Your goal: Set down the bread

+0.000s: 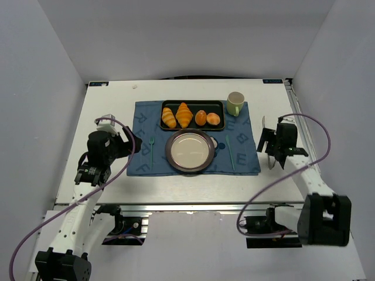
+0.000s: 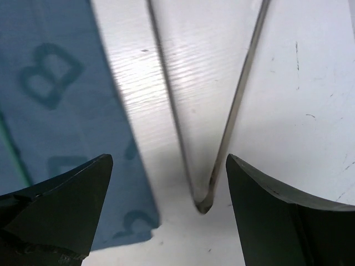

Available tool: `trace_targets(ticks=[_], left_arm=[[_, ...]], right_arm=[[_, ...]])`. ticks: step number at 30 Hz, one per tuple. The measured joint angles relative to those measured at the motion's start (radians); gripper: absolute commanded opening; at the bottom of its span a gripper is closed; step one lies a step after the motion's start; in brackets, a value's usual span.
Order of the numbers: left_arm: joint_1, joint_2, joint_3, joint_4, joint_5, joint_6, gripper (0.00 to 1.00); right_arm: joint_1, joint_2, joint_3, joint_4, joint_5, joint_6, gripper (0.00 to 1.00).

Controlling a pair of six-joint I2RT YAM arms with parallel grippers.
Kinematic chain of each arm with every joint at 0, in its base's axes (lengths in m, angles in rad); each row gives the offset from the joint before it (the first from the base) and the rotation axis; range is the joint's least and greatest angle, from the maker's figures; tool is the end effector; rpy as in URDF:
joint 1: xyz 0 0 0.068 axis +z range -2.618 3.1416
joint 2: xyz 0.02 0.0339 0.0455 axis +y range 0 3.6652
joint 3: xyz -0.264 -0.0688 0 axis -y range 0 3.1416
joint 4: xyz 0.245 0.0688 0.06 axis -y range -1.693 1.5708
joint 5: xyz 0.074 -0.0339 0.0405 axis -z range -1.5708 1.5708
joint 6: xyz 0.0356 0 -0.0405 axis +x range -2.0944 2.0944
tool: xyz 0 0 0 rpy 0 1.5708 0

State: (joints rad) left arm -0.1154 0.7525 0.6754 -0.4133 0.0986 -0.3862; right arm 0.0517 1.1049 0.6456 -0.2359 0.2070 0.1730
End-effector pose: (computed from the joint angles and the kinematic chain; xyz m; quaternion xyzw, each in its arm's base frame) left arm 0.1712 -0.0234 0.2833 -0.0905 0.8521 -0.1684 0.4871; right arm 0.2313 0.0046 0.2248 0.0983 0.8965 -0.0457 0.4295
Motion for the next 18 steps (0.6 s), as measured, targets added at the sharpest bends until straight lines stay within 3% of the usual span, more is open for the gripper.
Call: trace_targets(ticks=[7,18], left_arm=[[0.000,0.020,-0.002,0.004,0.009,0.000,0.98],[0.000,0.020,-0.010,0.004,0.014,0.000,0.98]], right_arm=[[-0.130,0.215,0.014,0.083,-0.098,-0.047,0.89],[-0.215,0.364,0.053,0.158,-0.193,-0.080,0.89]])
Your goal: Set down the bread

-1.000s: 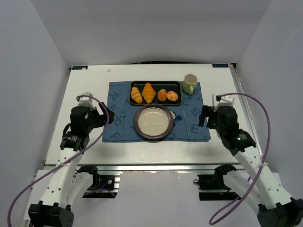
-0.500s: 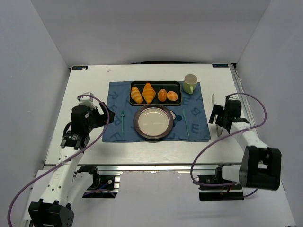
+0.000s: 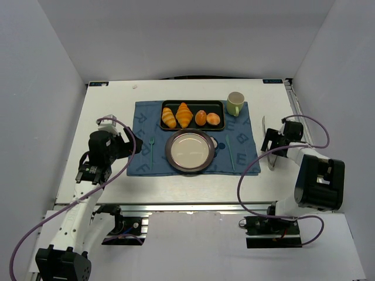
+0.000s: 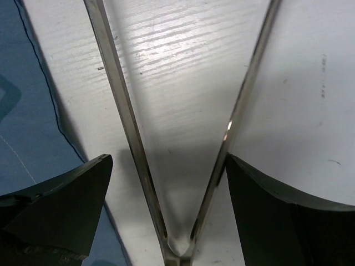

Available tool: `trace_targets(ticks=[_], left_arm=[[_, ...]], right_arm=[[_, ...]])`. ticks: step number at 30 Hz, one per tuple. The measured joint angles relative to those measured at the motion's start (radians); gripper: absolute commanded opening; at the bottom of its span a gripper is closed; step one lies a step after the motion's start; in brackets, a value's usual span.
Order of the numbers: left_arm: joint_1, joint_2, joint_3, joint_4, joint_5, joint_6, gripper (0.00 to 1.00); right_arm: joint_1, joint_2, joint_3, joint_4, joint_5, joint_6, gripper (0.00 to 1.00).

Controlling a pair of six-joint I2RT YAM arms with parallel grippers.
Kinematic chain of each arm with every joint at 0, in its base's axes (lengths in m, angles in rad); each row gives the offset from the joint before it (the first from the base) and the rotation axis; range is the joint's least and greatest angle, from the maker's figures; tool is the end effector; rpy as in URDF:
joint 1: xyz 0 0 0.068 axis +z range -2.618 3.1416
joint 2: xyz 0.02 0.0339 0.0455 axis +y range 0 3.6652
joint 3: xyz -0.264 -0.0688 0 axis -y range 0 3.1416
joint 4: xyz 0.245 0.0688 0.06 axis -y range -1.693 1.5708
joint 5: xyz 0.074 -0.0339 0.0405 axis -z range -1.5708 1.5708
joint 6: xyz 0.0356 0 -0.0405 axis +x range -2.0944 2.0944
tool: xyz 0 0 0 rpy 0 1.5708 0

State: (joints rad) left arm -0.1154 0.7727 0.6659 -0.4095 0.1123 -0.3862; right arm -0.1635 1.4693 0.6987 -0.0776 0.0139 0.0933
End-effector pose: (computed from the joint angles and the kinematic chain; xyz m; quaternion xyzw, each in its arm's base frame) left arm 0.1745 -0.0242 0.2773 -0.0885 0.8587 -0.1717 0.4746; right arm 0.2795 -0.0466 0.1663 0.1222 0.9274 -0.0189 0.3530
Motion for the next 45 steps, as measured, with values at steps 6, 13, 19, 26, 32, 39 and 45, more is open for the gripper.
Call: trace_targets(ticks=[6,13,19,26,32,39,45], left_arm=[[0.000,0.000,0.000,0.000,0.000,0.000,0.98],[0.000,0.000,0.000,0.000,0.000,0.000,0.98],[0.000,0.000,0.000,0.000,0.000,0.000,0.98],[0.000,-0.003,0.000,0.000,0.000,0.000,0.98],[0.000,-0.005,0.000,0.000,0.000,0.000,0.98],[0.000,-0.006,0.000,0.000,0.000,0.000,0.98],[0.000,-0.012,-0.001,0.000,0.000,-0.001,0.98]], right_arm=[[-0.004,0.084,0.056,0.005,-0.028,-0.021,0.89],[-0.006,0.163,0.134,0.007,-0.021,-0.030,0.80],[-0.009,0.182,0.153,0.006,-0.013,-0.037,0.76],[-0.008,0.190,0.159,0.007,-0.009,-0.042,0.64],[-0.002,0.171,0.162,-0.028,-0.010,-0.035,0.62],[0.020,-0.035,0.209,-0.200,-0.013,-0.017,0.55],[0.063,-0.244,0.243,-0.247,-0.031,0.013,0.56]])
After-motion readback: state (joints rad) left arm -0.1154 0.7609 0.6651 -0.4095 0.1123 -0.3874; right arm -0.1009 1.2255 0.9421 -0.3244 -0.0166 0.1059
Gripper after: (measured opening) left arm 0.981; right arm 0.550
